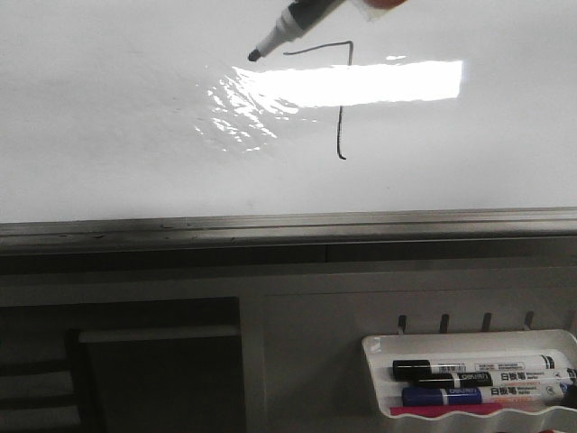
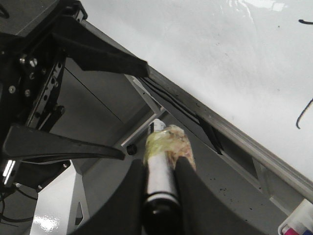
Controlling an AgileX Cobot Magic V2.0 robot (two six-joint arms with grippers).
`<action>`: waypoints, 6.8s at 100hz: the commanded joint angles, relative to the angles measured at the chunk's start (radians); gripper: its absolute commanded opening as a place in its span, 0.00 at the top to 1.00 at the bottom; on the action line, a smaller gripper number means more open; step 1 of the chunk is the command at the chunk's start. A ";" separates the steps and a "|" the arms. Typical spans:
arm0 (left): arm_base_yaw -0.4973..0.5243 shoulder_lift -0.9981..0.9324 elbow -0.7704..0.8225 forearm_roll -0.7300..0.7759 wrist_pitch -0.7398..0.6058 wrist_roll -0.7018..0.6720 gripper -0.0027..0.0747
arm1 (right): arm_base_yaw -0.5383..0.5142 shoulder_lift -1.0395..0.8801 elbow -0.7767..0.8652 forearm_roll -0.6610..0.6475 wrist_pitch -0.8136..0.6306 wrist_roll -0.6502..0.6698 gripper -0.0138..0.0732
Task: Write number 7 on whiteboard
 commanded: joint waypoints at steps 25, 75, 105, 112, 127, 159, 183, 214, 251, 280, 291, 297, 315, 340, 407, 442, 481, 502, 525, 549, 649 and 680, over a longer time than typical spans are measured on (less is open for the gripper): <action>-0.009 0.053 -0.070 0.024 -0.078 -0.003 0.33 | -0.004 -0.010 -0.032 0.050 0.004 0.003 0.90; -0.009 0.055 -0.070 0.058 -0.079 -0.003 0.66 | -0.004 -0.010 -0.032 0.050 0.019 0.003 0.90; -0.009 0.055 -0.070 0.073 -0.077 -0.003 0.66 | -0.004 -0.010 -0.032 0.059 0.042 0.003 0.90; -0.017 0.055 -0.070 0.081 -0.076 -0.002 0.66 | -0.004 -0.010 -0.032 0.059 0.049 0.003 0.90; -0.046 0.055 -0.070 0.121 -0.076 -0.001 0.66 | -0.002 -0.010 -0.032 0.059 0.065 0.003 0.90; -0.048 0.055 -0.070 0.126 -0.032 -0.001 0.70 | -0.002 -0.010 -0.032 0.059 0.093 0.003 0.90; -0.048 0.055 -0.070 0.128 -0.023 -0.001 0.99 | -0.002 -0.010 -0.032 0.066 0.103 0.003 0.90; -0.048 0.055 -0.070 0.128 -0.023 -0.001 0.99 | -0.002 -0.010 -0.032 0.118 0.103 -0.002 0.79; -0.016 0.028 -0.070 0.077 0.024 -0.046 0.99 | -0.049 -0.044 -0.032 0.119 0.056 -0.002 0.29; 0.165 -0.077 -0.061 0.013 0.021 -0.282 0.99 | -0.170 -0.135 -0.017 -0.078 0.049 0.037 0.29; 0.250 -0.088 -0.036 -0.068 -0.040 -0.363 0.99 | -0.175 -0.164 0.017 -0.076 0.041 0.040 0.29; 0.296 -0.082 -0.015 -0.124 -0.084 -0.375 0.99 | -0.175 -0.171 0.032 -0.076 0.034 0.040 0.29; 0.374 -0.023 0.022 -0.202 -0.159 -0.375 0.99 | -0.175 -0.175 0.049 -0.076 0.025 0.040 0.29; 0.379 0.107 0.022 -0.205 -0.229 -0.375 0.99 | -0.175 -0.175 0.049 -0.074 -0.009 0.040 0.29; 0.379 0.198 0.022 -0.220 -0.303 -0.375 0.99 | -0.175 -0.174 0.049 -0.074 -0.025 0.040 0.29; 0.379 0.217 0.022 -0.220 -0.305 -0.375 0.99 | -0.175 -0.174 0.049 -0.070 -0.018 0.040 0.29; 0.379 0.217 0.022 -0.220 -0.305 -0.375 0.51 | -0.175 -0.174 0.049 -0.070 -0.016 0.048 0.29; 0.379 0.184 0.022 -0.168 -0.298 -0.375 0.23 | -0.175 -0.174 0.049 -0.070 -0.022 0.048 0.29; 0.379 0.079 0.022 0.016 -0.189 -0.373 0.23 | -0.175 -0.174 0.049 0.001 -0.047 0.048 0.29; 0.379 -0.116 0.022 0.145 -0.112 -0.373 0.24 | -0.175 -0.193 0.049 0.121 -0.218 0.048 0.49; 0.379 -0.808 0.599 0.148 -0.397 -0.375 0.99 | -0.175 -0.889 0.736 0.343 -0.612 -0.355 0.91; 0.379 -0.808 0.599 0.147 -0.396 -0.375 0.99 | -0.175 -0.889 0.736 0.343 -0.625 -0.355 0.91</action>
